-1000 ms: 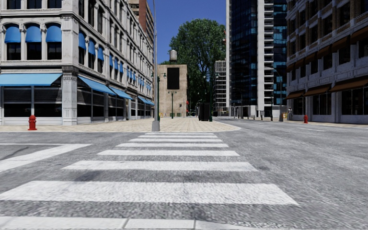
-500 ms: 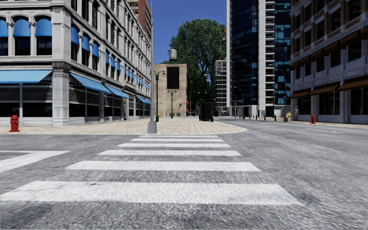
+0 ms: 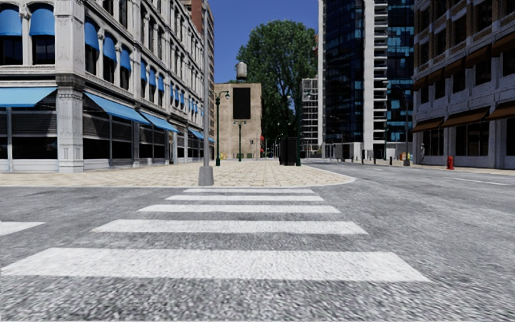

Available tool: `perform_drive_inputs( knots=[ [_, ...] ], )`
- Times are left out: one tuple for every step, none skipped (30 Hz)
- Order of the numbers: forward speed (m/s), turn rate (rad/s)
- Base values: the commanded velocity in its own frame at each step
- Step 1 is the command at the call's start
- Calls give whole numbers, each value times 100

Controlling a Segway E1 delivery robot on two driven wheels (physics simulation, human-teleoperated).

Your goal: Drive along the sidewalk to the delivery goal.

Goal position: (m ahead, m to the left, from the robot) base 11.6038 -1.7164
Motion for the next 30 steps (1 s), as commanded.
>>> perform_drive_inputs(
  knots=[
    [200,0],
    [200,0],
    [200,0],
    [200,0],
    [200,0],
    [200,0],
    [200,0],
    [200,0],
    [200,0],
    [200,0],
    [200,0],
    [200,0],
    [200,0],
    [200,0],
    [200,0],
    [200,0],
    [200,0],
    [200,0],
    [200,0],
    [200,0],
    [200,0],
    [200,0],
    [200,0],
    [200,0],
    [200,0],
    [200,0],
    [200,0],
    [200,0],
    [200,0],
    [200,0]
  ],
)
